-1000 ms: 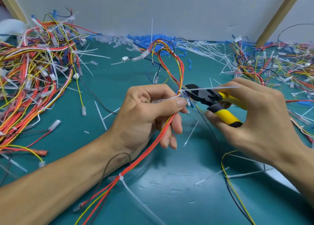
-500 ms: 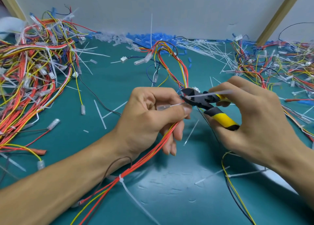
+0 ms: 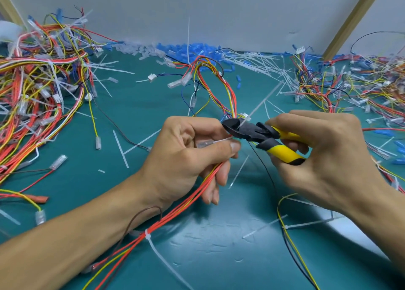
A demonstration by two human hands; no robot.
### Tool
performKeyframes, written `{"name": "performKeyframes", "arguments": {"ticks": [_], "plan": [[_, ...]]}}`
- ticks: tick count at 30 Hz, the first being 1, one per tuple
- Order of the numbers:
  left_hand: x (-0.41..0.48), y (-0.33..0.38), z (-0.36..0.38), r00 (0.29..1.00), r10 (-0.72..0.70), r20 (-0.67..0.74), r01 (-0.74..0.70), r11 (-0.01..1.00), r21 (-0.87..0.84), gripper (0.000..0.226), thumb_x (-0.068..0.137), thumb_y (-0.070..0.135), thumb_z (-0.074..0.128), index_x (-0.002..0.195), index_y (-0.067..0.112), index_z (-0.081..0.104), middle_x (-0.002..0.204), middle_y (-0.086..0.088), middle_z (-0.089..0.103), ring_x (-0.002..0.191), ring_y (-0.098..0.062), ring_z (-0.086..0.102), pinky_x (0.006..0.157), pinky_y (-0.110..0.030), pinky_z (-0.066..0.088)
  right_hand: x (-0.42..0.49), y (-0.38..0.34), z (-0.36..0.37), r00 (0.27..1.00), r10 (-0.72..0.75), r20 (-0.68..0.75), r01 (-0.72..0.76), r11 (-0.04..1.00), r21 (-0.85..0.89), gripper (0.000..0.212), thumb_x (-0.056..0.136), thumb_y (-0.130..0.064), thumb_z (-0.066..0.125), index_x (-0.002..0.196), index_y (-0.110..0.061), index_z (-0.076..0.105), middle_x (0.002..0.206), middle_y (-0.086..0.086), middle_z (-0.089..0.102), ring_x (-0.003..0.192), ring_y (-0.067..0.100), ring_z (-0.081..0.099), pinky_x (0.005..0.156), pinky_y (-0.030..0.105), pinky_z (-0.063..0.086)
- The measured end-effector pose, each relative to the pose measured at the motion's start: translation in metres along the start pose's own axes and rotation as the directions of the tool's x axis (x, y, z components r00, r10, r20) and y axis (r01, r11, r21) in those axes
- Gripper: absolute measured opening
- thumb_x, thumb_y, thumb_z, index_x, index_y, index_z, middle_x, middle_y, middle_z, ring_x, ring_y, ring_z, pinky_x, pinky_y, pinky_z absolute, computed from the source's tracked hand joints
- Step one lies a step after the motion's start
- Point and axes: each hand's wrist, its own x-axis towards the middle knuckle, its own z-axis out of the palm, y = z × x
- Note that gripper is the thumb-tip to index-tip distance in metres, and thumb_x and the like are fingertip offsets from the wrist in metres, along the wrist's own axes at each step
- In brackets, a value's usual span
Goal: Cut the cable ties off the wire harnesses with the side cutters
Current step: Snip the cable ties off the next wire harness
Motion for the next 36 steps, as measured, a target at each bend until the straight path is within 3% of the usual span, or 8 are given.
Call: {"name": "performKeyframes", "arguments": {"ticks": [5,11,15,20,24,28,33,36], "plan": [[0.0000,0.0008,-0.0001,1.000,-0.012,0.008,0.013,1.000,-0.025,0.019,0.086,0.001,0.065,0.079,-0.015,0.058,0.048,-0.020,0.052,0.023,-0.020,0.043,0.036,-0.025,0.045,0.0002,-0.0014,0.0020,0.998,-0.032,0.053,0.035,0.998,-0.050,0.029,0.085,-0.039,0.059,0.102,-0.018,0.071,0.082,-0.001,0.053,0.071,0.030,0.050,0.066,0.043,0.047],[-0.0010,0.0005,-0.0005,1.000,-0.014,0.024,0.014,1.000,-0.006,0.023,0.088,0.003,0.066,0.080,-0.017,0.058,0.049,-0.020,0.053,0.023,-0.021,0.043,0.037,-0.026,0.046,-0.0032,0.0028,0.0052,0.997,0.024,0.078,-0.025,1.000,0.010,0.016,0.084,-0.032,0.065,0.082,-0.017,0.068,0.066,0.000,0.053,0.060,0.030,0.044,0.050,0.042,0.042],[0.0001,0.0006,-0.0017,1.000,-0.015,0.008,0.015,1.000,-0.015,0.021,0.087,0.002,0.066,0.079,-0.016,0.059,0.049,-0.020,0.053,0.023,-0.019,0.043,0.038,-0.026,0.046,-0.0020,-0.0008,0.0059,0.993,-0.005,0.117,0.005,1.000,-0.007,0.024,0.084,-0.031,0.066,0.106,-0.024,0.070,0.084,-0.005,0.058,0.073,0.028,0.056,0.063,0.044,0.051],[0.0004,-0.0009,-0.0020,1.000,-0.014,0.025,0.015,1.000,-0.011,0.025,0.089,0.004,0.066,0.081,-0.018,0.057,0.049,-0.020,0.054,0.024,-0.020,0.044,0.038,-0.027,0.047,-0.0021,0.0045,0.0043,0.995,0.038,0.093,-0.036,0.999,-0.017,0.013,0.082,-0.029,0.066,0.083,-0.017,0.069,0.066,0.000,0.052,0.063,0.030,0.044,0.051,0.043,0.044],[0.0011,-0.0007,-0.0022,1.000,-0.018,0.011,0.018,1.000,-0.021,0.023,0.088,0.003,0.066,0.081,-0.017,0.057,0.049,-0.020,0.053,0.023,-0.020,0.044,0.037,-0.026,0.046,-0.0011,0.0012,0.0049,0.994,-0.004,0.113,0.001,1.000,0.024,0.025,0.084,-0.031,0.066,0.107,-0.025,0.073,0.084,-0.005,0.060,0.073,0.025,0.057,0.063,0.042,0.051],[0.0001,-0.0001,-0.0016,0.999,-0.021,0.029,0.021,1.000,-0.021,0.025,0.089,0.004,0.066,0.080,-0.017,0.056,0.050,-0.020,0.054,0.024,-0.020,0.045,0.038,-0.027,0.047,-0.0021,0.0072,0.0039,0.996,0.031,0.084,-0.029,0.999,-0.033,0.014,0.080,-0.026,0.065,0.085,-0.015,0.072,0.069,0.003,0.059,0.063,0.033,0.049,0.052,0.042,0.046],[0.0007,0.0009,-0.0025,1.000,-0.026,0.017,0.026,0.999,-0.033,0.024,0.089,0.001,0.065,0.081,-0.020,0.056,0.049,-0.019,0.053,0.024,-0.020,0.044,0.038,-0.026,0.046,-0.0010,0.0017,0.0051,0.997,0.003,0.078,-0.004,1.000,0.003,0.028,0.080,-0.026,0.067,0.107,-0.024,0.076,0.082,-0.006,0.062,0.072,0.023,0.060,0.062,0.039,0.052],[0.0004,0.0006,-0.0020,0.999,-0.033,0.032,0.034,0.999,-0.025,0.025,0.090,0.002,0.065,0.083,-0.019,0.056,0.050,-0.018,0.054,0.025,-0.020,0.045,0.038,-0.025,0.046,-0.0014,0.0044,0.0040,0.998,0.031,0.047,-0.031,1.000,0.001,0.024,0.079,-0.030,0.057,0.088,-0.017,0.076,0.070,0.004,0.062,0.063,0.035,0.054,0.053,0.042,0.050]]}}
